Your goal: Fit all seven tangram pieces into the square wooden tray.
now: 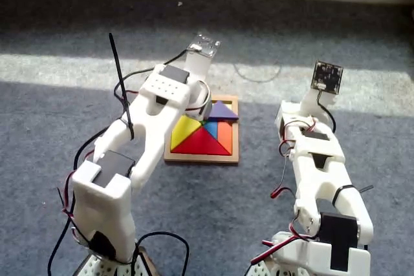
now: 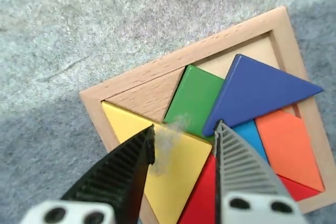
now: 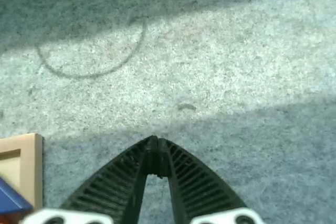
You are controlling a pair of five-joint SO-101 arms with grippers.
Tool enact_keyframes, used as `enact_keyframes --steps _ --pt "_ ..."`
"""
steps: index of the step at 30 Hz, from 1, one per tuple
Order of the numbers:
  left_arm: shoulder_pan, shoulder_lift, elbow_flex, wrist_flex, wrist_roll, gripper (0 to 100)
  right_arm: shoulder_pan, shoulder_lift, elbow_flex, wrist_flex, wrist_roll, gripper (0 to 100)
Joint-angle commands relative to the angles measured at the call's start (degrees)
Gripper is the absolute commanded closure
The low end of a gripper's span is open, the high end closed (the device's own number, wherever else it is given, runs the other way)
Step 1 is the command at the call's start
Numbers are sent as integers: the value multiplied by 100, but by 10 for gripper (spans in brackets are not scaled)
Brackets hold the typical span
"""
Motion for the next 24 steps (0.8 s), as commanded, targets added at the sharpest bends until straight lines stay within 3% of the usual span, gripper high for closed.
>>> enact_keyframes --steps 1,7,24 --pt "92 31 -207 62 53 805 -48 -57 -268 -119 -26 988" --pt "84 22 -215 53 53 804 -48 -57 -268 -119 -26 988" --pt "-92 57 -198 -1020 44 804 -66 -57 -268 -119 -26 988"
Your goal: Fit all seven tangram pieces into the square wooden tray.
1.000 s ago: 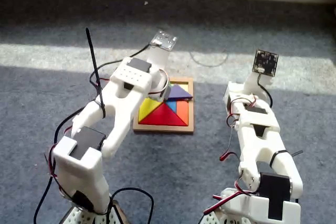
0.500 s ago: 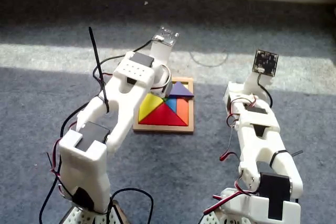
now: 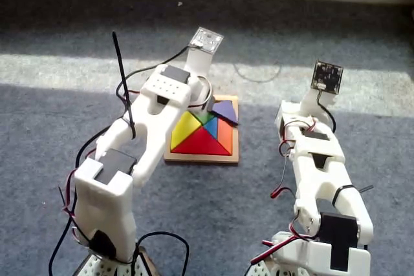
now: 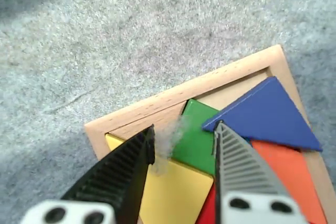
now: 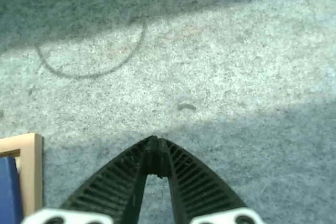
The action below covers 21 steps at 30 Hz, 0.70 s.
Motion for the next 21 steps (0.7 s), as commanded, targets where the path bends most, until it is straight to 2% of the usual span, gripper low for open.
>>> enact_keyframes --steps 1,5,21 --pt "-84 -22 -127 -431 62 804 -66 -57 -268 -119 -26 988" --pt "-92 -13 -110 -668 62 804 -66 -57 -268 -119 -26 988" --pt "-48 -31 -171 -501 26 803 -75 -57 -268 -119 -26 988"
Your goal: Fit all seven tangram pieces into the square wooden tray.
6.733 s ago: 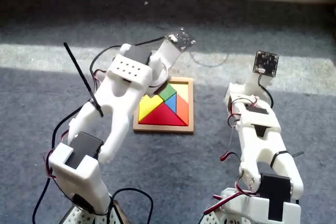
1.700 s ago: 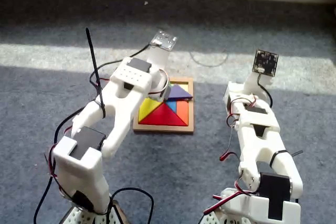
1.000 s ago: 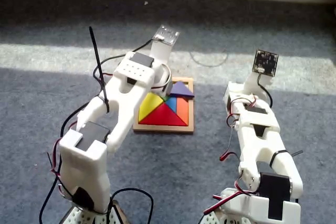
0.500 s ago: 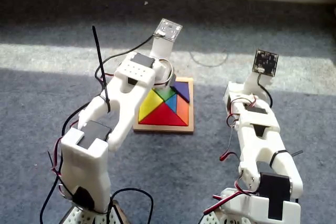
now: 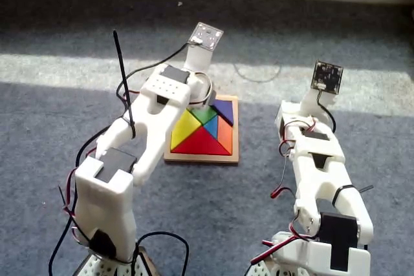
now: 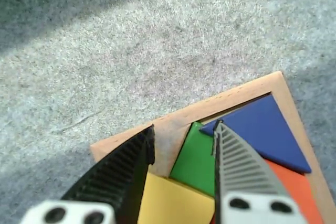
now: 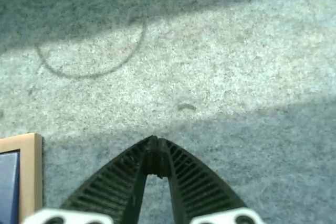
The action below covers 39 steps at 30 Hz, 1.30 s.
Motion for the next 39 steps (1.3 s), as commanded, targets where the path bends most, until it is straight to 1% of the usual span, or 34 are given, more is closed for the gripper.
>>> enact_keyframes --steps 1,8,10,15,22,39 --pt "-4 -84 -180 44 26 803 -75 -57 -268 -119 -26 988" --pt "13 -75 -180 35 26 803 -75 -57 -268 -119 -26 988" --pt "75 -75 -127 -79 26 803 -75 -57 -268 -119 -26 988" --pt "154 242 -259 -132 26 803 -75 -57 -259 -119 -26 988" --pt "145 268 -549 316 26 803 -75 -57 -259 -119 -26 988" --pt "180 251 -541 273 70 808 -84 -57 -268 -119 -18 988"
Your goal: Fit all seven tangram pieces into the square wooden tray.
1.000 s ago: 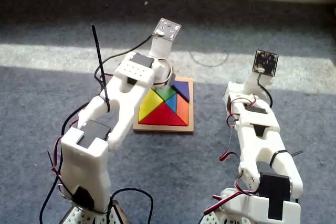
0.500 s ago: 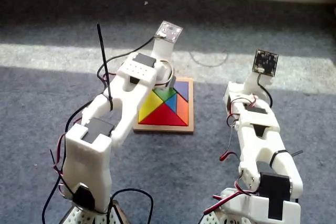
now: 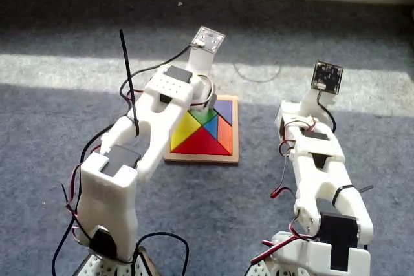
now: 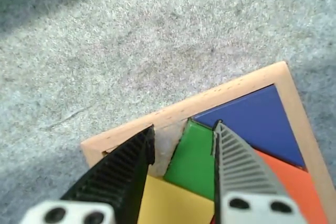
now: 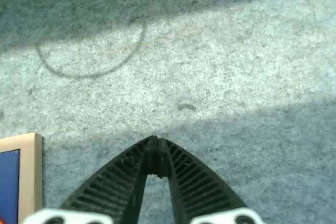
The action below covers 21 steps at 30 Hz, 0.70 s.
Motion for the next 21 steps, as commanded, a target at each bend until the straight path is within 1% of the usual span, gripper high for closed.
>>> enact_keyframes --steps 1,8,14,17,21 --pt "127 -84 -259 -53 70 808 -84 -57 -268 -119 -18 988" --pt "171 -31 -207 -589 70 808 -84 -57 -268 -119 -18 988" --pt "295 4 -242 -642 35 805 -84 -57 -268 -119 -18 988" --pt "347 242 -277 -633 9 806 -84 -57 -268 -119 -18 988" --pt "330 303 -277 -571 -589 808 -84 -57 -268 -119 -18 988"
